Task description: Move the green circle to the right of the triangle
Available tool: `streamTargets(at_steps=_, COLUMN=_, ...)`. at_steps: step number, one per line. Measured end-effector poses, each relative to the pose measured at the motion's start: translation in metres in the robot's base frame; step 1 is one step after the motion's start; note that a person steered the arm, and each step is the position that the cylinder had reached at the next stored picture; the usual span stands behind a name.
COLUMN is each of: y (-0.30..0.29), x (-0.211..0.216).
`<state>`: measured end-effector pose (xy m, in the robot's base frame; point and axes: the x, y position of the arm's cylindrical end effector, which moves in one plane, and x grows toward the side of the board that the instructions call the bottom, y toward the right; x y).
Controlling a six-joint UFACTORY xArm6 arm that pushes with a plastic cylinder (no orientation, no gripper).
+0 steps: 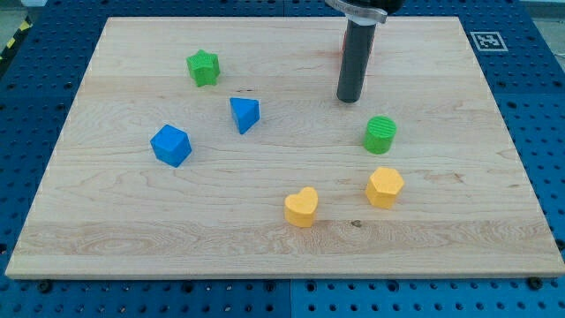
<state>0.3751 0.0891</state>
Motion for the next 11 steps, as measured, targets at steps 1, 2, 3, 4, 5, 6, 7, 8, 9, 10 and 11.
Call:
streamTargets(at_steps=1, y=0.036, x=0.008)
streamTargets(at_steps=2, y=0.041, x=0.009)
streamTargets(at_steps=3, y=0.041, x=0.009)
streamTargets(at_steps=4, y=0.041, x=0.015)
streamTargets(at_steps=5, y=0.042, x=0.016)
streamTargets(at_steps=6, y=0.045, x=0.036)
streamTargets(at_steps=7, y=0.045, x=0.047)
streamTargets(at_steps=8, y=0.061, x=0.054)
streamTargets(at_steps=9, y=0.066, x=0.072)
streamTargets(at_steps=10, y=0.053, x=0.099)
streamTargets(at_steps=11, y=0.041, x=0.102)
